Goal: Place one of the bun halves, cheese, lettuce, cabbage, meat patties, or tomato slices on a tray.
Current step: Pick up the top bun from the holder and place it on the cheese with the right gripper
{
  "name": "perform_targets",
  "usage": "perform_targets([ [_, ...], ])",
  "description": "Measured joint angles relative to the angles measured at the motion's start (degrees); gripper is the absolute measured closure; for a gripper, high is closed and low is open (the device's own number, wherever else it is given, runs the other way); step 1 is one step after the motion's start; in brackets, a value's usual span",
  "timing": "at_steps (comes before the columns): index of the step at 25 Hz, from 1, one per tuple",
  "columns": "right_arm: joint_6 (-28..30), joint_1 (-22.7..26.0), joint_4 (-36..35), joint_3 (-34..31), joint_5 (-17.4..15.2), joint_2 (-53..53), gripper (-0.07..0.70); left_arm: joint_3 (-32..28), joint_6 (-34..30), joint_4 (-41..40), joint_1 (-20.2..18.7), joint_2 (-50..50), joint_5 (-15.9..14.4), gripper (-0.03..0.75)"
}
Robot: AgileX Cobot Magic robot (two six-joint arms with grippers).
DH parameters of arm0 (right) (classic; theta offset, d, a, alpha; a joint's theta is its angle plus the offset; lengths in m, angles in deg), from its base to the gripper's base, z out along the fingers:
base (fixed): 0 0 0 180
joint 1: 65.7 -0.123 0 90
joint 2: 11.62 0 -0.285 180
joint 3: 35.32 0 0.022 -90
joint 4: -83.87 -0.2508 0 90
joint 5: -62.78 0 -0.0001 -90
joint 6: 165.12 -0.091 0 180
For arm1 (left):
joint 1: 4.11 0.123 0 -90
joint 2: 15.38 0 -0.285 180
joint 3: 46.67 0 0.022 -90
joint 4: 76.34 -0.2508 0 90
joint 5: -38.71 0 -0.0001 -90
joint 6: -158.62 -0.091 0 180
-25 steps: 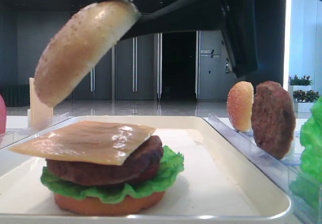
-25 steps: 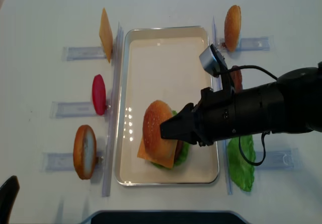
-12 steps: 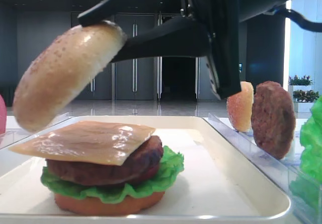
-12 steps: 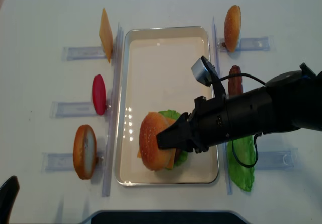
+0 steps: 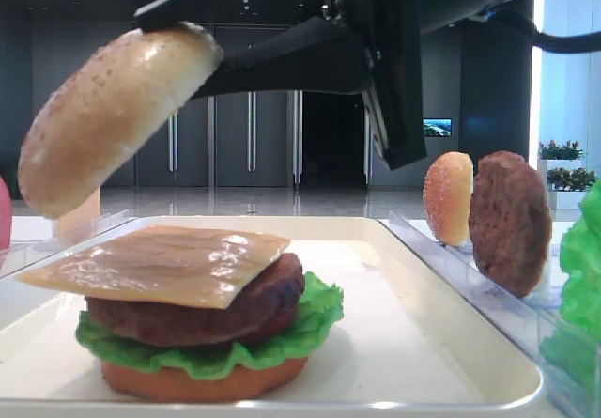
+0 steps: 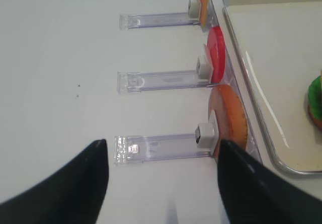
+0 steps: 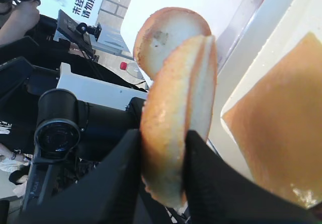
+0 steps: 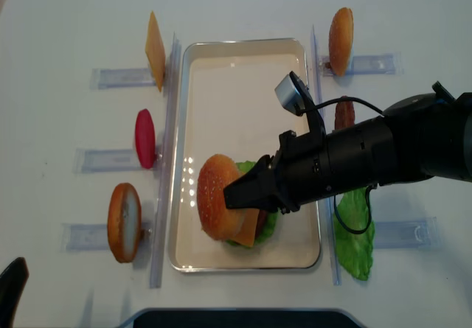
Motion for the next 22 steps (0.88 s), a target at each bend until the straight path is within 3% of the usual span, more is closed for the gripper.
perform_targets([
  [22, 1.6, 2.3, -0.7, 0.0, -2.6, 6.6, 0.412, 0.0, 0.3, 0.0, 0.0, 0.0, 0.0, 0.198],
])
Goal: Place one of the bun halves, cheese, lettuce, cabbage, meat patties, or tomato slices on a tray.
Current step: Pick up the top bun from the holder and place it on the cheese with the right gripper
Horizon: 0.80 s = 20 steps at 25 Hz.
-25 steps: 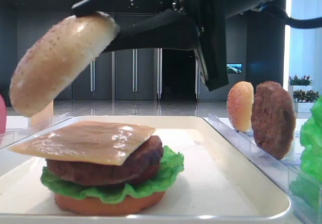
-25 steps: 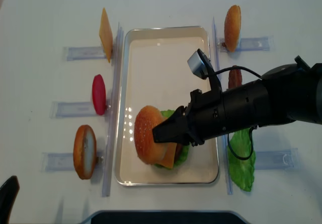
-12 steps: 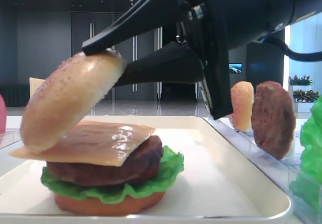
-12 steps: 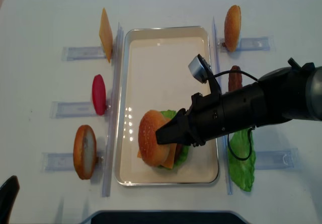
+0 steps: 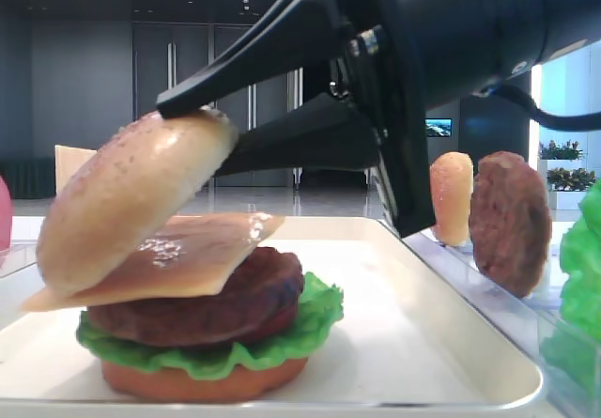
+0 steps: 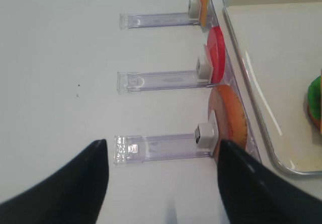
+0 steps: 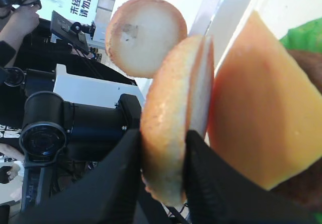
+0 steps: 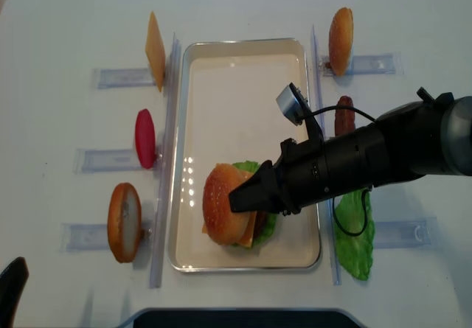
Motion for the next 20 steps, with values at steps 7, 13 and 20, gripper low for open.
perform_targets([
  [7, 0.1, 1.6, 0.0, 0.0, 1.4, -0.5, 0.275, 0.0, 0.0, 0.0, 0.0, 0.0, 0.0, 0.198],
  [13, 0.0, 2.7, 3.6, 0.0, 5.6, -3.5, 0.220, 0.0, 0.0, 0.0, 0.0, 0.0, 0.0, 0.198],
  [20, -3.5, 2.7, 12.4, 0.0, 14.5, -8.4, 0.216, 0.0, 0.0, 0.0, 0.0, 0.0, 0.0, 0.198],
])
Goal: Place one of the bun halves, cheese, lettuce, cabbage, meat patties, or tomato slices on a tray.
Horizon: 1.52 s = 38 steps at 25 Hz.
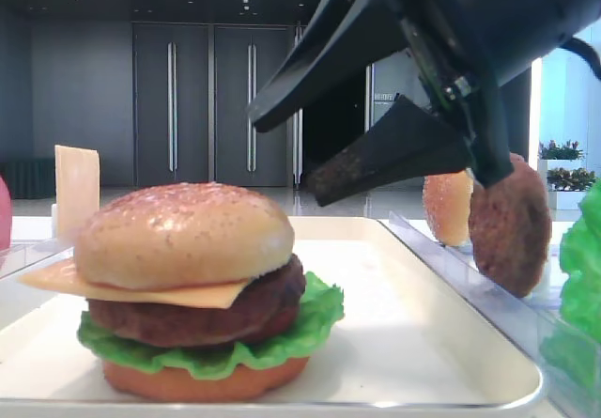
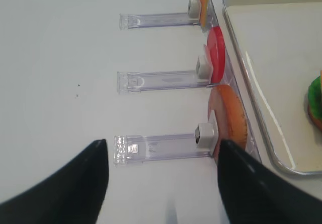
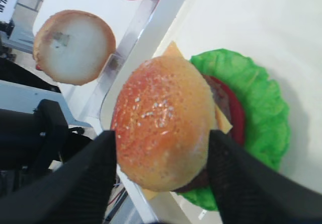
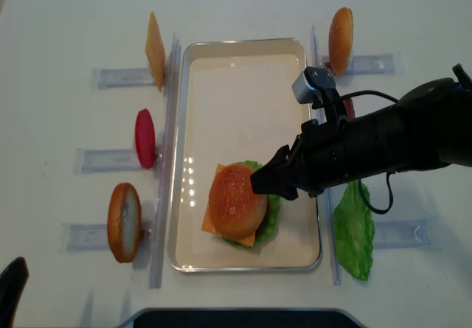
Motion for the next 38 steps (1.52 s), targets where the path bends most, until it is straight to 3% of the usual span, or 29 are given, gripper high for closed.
perform_targets([
  [9, -11.2, 2.3, 15.1, 0.0, 6.8, -10.3, 0.216, 0.0, 0.0, 0.0, 0.0, 0.0, 0.0, 0.198],
  [19, -33.0, 17.0, 41.0, 0.0, 5.6, -22.6, 0.216, 0.0, 0.0, 0.0, 0.0, 0.0, 0.0, 0.198],
  [23, -40.2, 24.3, 51.6, 0.0, 2.5, -27.2, 0.216, 0.0, 0.0, 0.0, 0.0, 0.0, 0.0, 0.198],
  [28, -48.3, 30.5, 64.6, 0.0, -4.2, -32.2, 0.216, 0.0, 0.0, 0.0, 0.0, 0.0, 0.0, 0.198],
  [34, -61.5, 31.7, 82.8, 0.0, -12.5, -38.1, 0.216, 0.0, 0.0, 0.0, 0.0, 0.0, 0.0, 0.198],
  [38, -66.7, 31.8, 87.9, 0.0, -17.8, -43.1, 0.216, 0.0, 0.0, 0.0, 0.0, 0.0, 0.0, 0.198],
])
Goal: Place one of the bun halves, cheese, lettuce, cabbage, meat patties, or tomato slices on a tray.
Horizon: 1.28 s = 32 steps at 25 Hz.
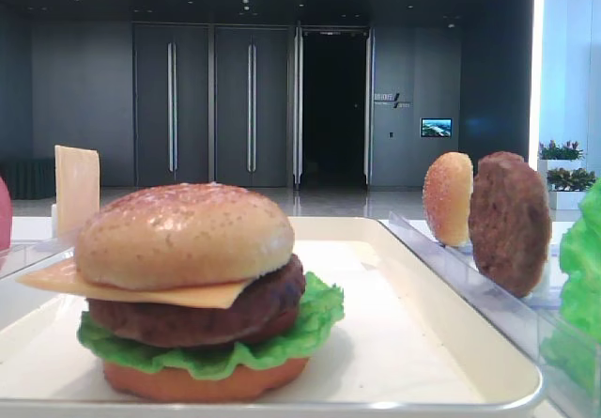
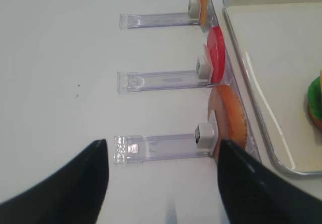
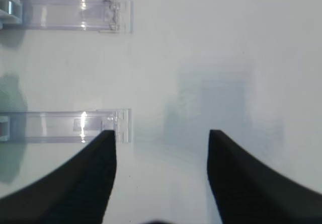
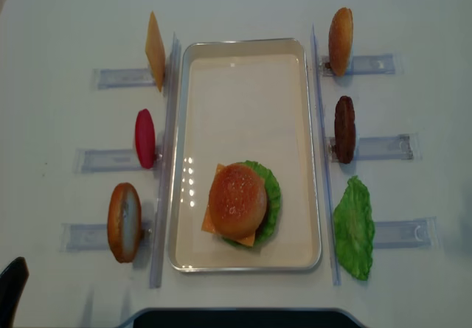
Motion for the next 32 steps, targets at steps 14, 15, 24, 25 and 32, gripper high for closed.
perform_targets([
  [14, -6.9, 0.0, 0.2, -10.3, -4.8, -29.1, 0.216, 0.0, 0.0, -0.1, 0.0, 0.0, 0.0, 0.198],
  [15, -6.9, 0.0, 0.3, -11.1, -4.4, -31.4, 0.216, 0.0, 0.0, -0.1, 0.0, 0.0, 0.0, 0.198],
  [24, -7.2, 0.0, 1.2, -12.6, -4.0, -46.9, 0.216, 0.0, 0.0, -0.1, 0.0, 0.0, 0.0, 0.198],
  [25, -7.2, 0.0, 1.3, -12.6, -4.0, -48.4, 0.216, 0.0, 0.0, -0.1, 0.0, 0.0, 0.0, 0.198],
  [32, -7.2, 0.0, 1.3, -12.6, -3.9, -51.4, 0.216, 0.0, 0.0, -0.1, 0.0, 0.0, 0.0, 0.198],
])
